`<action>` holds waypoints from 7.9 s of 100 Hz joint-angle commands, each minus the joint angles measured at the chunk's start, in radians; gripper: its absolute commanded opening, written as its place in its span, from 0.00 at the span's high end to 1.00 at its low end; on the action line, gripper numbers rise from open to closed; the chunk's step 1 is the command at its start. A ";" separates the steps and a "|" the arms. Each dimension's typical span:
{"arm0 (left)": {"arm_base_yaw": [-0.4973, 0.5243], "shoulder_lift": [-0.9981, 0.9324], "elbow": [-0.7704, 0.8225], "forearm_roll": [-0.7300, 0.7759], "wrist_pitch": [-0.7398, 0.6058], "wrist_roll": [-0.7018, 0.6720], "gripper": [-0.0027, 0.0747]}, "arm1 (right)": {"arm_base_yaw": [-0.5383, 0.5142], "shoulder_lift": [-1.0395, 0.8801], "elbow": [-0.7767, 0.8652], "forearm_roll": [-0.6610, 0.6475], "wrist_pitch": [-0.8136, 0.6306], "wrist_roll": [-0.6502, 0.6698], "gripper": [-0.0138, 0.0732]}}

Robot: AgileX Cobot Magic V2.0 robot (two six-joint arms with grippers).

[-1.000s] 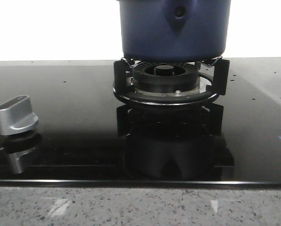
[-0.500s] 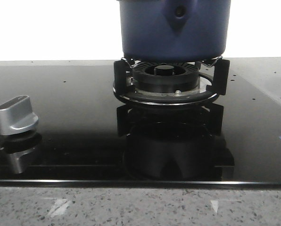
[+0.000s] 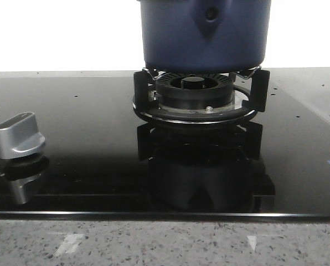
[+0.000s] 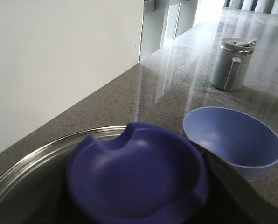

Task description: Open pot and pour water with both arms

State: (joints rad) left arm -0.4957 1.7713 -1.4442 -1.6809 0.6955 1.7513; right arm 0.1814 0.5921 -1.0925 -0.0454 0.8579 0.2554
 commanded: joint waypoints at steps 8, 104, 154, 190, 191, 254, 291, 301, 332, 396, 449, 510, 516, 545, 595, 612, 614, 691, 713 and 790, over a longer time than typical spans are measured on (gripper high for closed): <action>-0.008 -0.055 -0.041 -0.060 0.059 0.002 0.46 | 0.003 0.004 -0.018 -0.010 -0.081 -0.011 0.92; -0.008 -0.055 -0.041 -0.043 -0.029 -0.002 0.46 | 0.003 0.004 -0.018 -0.001 -0.080 -0.011 0.92; -0.008 -0.054 -0.041 -0.032 -0.015 -0.002 0.46 | 0.003 0.004 -0.018 0.004 -0.077 -0.011 0.92; -0.008 -0.054 -0.041 -0.043 -0.013 -0.002 0.34 | 0.003 0.004 -0.018 0.006 -0.077 -0.011 0.92; -0.008 -0.054 -0.041 -0.044 -0.013 -0.002 0.34 | 0.003 0.004 -0.018 0.006 -0.077 -0.011 0.92; -0.005 -0.105 -0.091 -0.104 -0.011 0.002 0.34 | 0.003 0.004 -0.018 0.000 -0.086 -0.011 0.92; 0.015 -0.298 -0.034 -0.065 -0.184 -0.002 0.61 | 0.003 -0.110 0.037 -0.209 -0.091 -0.011 0.92; 0.015 -0.400 0.038 -0.042 -0.304 -0.002 0.62 | 0.003 -0.188 0.097 -0.240 -0.097 -0.011 0.92; 0.015 -0.801 0.427 -0.053 -0.660 -0.002 0.91 | 0.003 -0.411 0.311 -0.245 -0.162 -0.011 0.93; 0.015 -1.524 1.050 -0.099 -1.028 -0.002 0.99 | 0.003 -0.534 0.676 -0.233 -0.486 -0.009 0.93; 0.015 -1.556 1.075 -0.100 -1.024 -0.002 0.99 | 0.003 -0.534 0.676 -0.233 -0.484 -0.009 0.93; 0.015 -1.558 1.078 -0.100 -1.024 -0.002 0.99 | 0.003 -0.534 0.676 -0.233 -0.484 -0.009 0.93; 0.016 -1.558 1.078 -0.100 -1.024 -0.002 0.99 | 0.003 -0.534 0.676 -0.233 -0.484 -0.009 0.93; 0.046 -1.558 1.158 0.722 -0.746 -0.682 0.99 | 0.003 -0.534 0.676 -0.233 -0.484 -0.009 0.93; 0.360 -1.681 1.417 1.737 -0.562 -1.894 0.99 | 0.003 -0.534 0.676 -0.233 -0.484 -0.009 0.93; 0.409 -1.771 1.477 1.739 -0.532 -1.894 0.99 | 0.003 -0.534 0.676 -0.233 -0.484 -0.009 0.93; 0.416 -1.778 1.477 1.739 -0.513 -1.894 0.99 | 0.003 -0.534 0.676 -0.233 -0.484 -0.009 0.93; 0.475 -1.803 1.477 1.737 -0.413 -1.886 0.99 | 0.003 -0.534 0.676 -0.233 -0.484 -0.009 0.93; 0.475 -1.803 1.477 1.737 -0.413 -1.886 0.99 | 0.003 -0.534 0.676 -0.233 -0.484 -0.009 0.93; 0.475 -1.803 1.477 1.737 -0.413 -1.886 0.99 | -0.032 -0.534 0.788 -0.238 -0.398 -0.007 0.93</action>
State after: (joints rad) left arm -0.0245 -0.0047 0.0007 0.0540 0.3276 -0.1318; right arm 0.1737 0.0445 -0.3363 -0.2640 0.4953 0.2537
